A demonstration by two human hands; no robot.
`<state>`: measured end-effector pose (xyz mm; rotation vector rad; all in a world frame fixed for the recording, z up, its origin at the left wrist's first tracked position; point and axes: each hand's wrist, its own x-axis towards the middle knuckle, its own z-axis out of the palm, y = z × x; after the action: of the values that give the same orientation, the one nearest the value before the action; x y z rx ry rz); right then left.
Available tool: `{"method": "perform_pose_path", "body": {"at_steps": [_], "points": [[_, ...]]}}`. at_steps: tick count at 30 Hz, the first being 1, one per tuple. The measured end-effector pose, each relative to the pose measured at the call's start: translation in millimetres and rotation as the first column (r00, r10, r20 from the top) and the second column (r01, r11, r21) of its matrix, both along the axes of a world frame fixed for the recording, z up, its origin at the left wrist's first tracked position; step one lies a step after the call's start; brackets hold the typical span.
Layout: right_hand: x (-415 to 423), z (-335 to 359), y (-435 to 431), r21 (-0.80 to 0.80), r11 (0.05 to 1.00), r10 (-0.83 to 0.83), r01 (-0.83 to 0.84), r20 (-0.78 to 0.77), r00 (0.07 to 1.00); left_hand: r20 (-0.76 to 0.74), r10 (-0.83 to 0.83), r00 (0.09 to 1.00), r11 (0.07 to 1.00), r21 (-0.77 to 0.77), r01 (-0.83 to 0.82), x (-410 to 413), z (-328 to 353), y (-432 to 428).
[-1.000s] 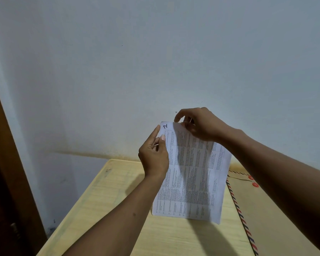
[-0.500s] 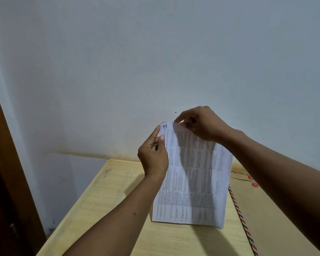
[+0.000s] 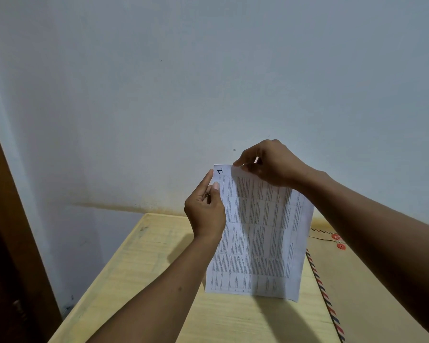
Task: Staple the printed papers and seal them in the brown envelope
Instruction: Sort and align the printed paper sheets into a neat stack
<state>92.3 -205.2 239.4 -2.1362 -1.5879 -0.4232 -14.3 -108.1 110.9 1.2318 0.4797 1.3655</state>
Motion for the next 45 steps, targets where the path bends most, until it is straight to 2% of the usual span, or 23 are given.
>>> {"method": "perform_pose_path", "body": {"at_steps": [24, 32, 37, 40, 42, 45], "points": [[0.0, -1.5, -5.4, -0.001, 1.000, 0.029, -0.029, 0.039, 0.999, 0.027, 0.055, 0.998, 0.998, -0.003, -0.055, 6.0, -3.9, -7.0], [6.7, 0.9, -9.1, 0.011, 1.000, 0.015, -0.015, 0.015, 1.000, -0.058, 0.041, 0.997, 0.998, 0.054, -0.038, 5.3, 7.3, -0.4], [22.9, 7.8, -22.8, -0.031, 0.997, -0.079, 0.076, -0.085, 0.993, -0.123, 0.040, 0.992, 0.999, 0.019, -0.038, 1.5, 16.5, 25.5], [31.6, -2.9, -32.2, 0.015, 0.990, -0.135, 0.143, -0.249, 0.959, -0.145, 0.065, 0.987, 0.997, -0.023, -0.069, -6.8, 20.5, 38.6], [34.0, -15.8, -36.7, 0.127, 0.980, -0.078, 0.151, -0.457, 0.886, -0.164, 0.084, 0.983, 0.994, -0.056, -0.094, -11.8, 20.8, 45.2], [35.3, -39.1, -37.0, 0.294, 0.932, 0.052, 0.214, -0.692, 0.720, -0.177, 0.081, 0.981, 0.991, -0.091, -0.099, -16.2, 19.6, 50.0]]}}
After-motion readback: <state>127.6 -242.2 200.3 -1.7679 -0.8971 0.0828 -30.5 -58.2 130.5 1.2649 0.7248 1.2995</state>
